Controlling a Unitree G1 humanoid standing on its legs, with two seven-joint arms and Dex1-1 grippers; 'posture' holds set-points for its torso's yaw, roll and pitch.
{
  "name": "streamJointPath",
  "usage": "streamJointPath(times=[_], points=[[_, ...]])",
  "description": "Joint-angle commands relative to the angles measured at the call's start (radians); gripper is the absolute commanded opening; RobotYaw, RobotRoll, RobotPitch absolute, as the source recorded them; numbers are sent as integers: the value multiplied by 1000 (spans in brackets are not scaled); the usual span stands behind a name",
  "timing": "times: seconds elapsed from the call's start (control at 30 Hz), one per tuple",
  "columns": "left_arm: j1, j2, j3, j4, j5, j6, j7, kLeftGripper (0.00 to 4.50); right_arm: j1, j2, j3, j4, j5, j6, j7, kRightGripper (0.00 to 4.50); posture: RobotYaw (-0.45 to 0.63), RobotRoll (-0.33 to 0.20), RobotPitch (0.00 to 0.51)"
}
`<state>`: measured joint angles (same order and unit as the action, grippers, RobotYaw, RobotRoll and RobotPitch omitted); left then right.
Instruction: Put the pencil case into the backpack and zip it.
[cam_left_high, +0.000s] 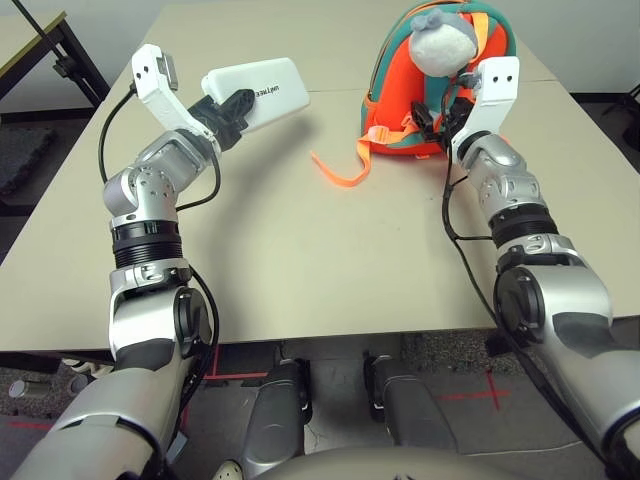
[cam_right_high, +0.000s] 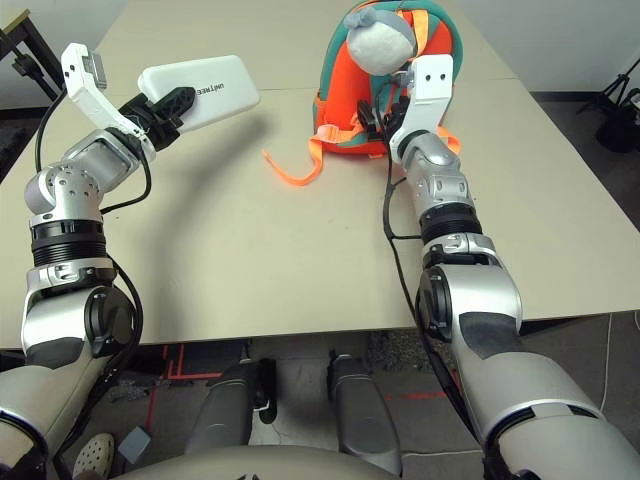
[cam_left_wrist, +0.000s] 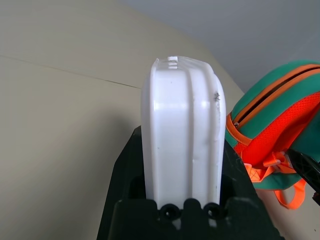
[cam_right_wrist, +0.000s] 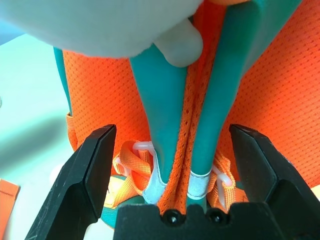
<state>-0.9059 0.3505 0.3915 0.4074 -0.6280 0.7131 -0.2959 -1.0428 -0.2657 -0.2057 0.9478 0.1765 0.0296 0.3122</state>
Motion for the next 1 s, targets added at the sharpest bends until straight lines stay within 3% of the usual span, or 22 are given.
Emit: streamJointPath(times=[0.03,0.13,0.63,0.73,1.0], points=[[-9,-6,-4,-35,-8,0,-4,1274,0,-2,-2,17,-3,3,-13,4200,-73,0,134],[-8,-8,-4,-39,-8,2,-2,1274,0,-3,-1,17,-2,5,-12,4500,-73,0,135],[-4,-12,0,-43,-8,7,-1,1274,-1,-3,4,23,-7,4,-8,4500,-69,0,138],[-4,-11,0,-43,-8,8,-2,1274,-1,-1,4,22,-5,4,-3,3911,-69,0,138],[-1,-18,-2,-50,-9,12,-1,1274,3,2,5,14,-3,7,4,865,-70,0,139]])
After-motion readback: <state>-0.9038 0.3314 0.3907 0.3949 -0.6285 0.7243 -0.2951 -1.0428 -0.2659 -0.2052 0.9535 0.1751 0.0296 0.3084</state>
